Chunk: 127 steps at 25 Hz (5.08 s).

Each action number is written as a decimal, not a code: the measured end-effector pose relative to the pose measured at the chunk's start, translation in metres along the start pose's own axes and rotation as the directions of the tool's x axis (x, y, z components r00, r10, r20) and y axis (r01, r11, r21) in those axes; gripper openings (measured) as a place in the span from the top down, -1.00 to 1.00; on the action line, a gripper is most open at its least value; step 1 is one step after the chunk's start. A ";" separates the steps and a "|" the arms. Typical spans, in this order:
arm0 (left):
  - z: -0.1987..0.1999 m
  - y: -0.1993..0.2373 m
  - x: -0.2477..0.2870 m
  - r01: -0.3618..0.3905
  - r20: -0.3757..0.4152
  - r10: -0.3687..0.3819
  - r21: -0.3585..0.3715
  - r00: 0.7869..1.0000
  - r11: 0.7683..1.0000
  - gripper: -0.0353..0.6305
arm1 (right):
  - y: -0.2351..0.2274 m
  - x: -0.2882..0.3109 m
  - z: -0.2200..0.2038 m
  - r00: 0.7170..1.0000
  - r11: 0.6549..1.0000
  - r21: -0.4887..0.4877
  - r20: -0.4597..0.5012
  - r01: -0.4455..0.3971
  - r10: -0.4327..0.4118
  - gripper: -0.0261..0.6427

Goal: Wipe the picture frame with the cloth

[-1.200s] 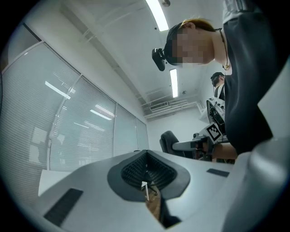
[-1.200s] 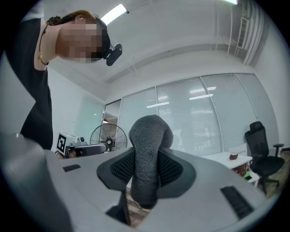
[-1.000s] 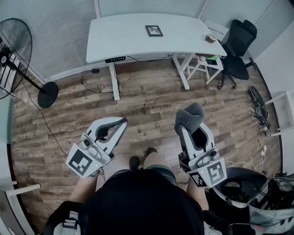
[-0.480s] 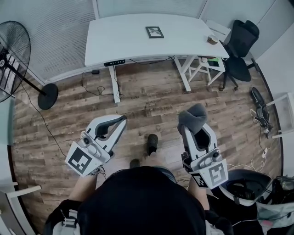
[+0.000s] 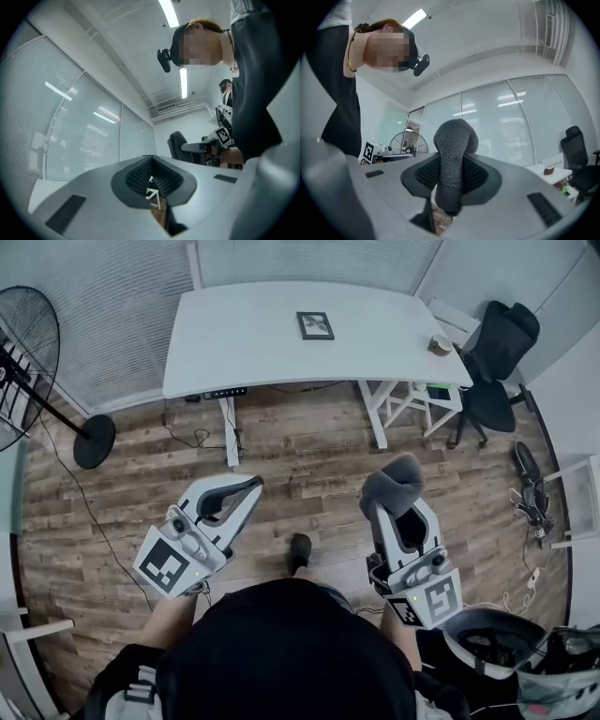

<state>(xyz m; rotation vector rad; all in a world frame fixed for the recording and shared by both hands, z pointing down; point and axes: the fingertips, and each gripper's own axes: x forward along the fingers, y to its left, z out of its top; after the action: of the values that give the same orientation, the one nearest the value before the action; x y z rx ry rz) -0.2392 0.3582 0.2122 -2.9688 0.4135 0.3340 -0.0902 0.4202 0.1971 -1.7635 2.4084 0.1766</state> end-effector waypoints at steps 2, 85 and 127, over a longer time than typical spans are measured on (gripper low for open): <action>-0.004 0.006 0.014 -0.007 -0.005 0.007 0.000 1.000 1.000 0.87 | -0.018 0.005 0.000 1.000 1.000 -0.002 0.010 0.007 -0.007 0.57; -0.070 0.240 0.230 0.069 -0.016 -0.068 0.111 0.998 0.991 0.86 | -0.274 0.257 -0.061 0.998 0.998 0.027 0.029 -0.059 0.059 0.56; -0.144 0.410 0.336 -0.220 -0.089 0.226 0.065 0.970 0.973 0.86 | -0.388 0.430 -0.101 0.975 0.975 0.034 -0.007 -0.220 0.220 0.56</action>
<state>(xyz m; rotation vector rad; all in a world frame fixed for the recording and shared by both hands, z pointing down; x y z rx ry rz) -0.0109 -0.1415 0.2344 -2.8966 0.7587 0.1988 0.1472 -0.1179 0.2124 -1.4843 2.5953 0.1508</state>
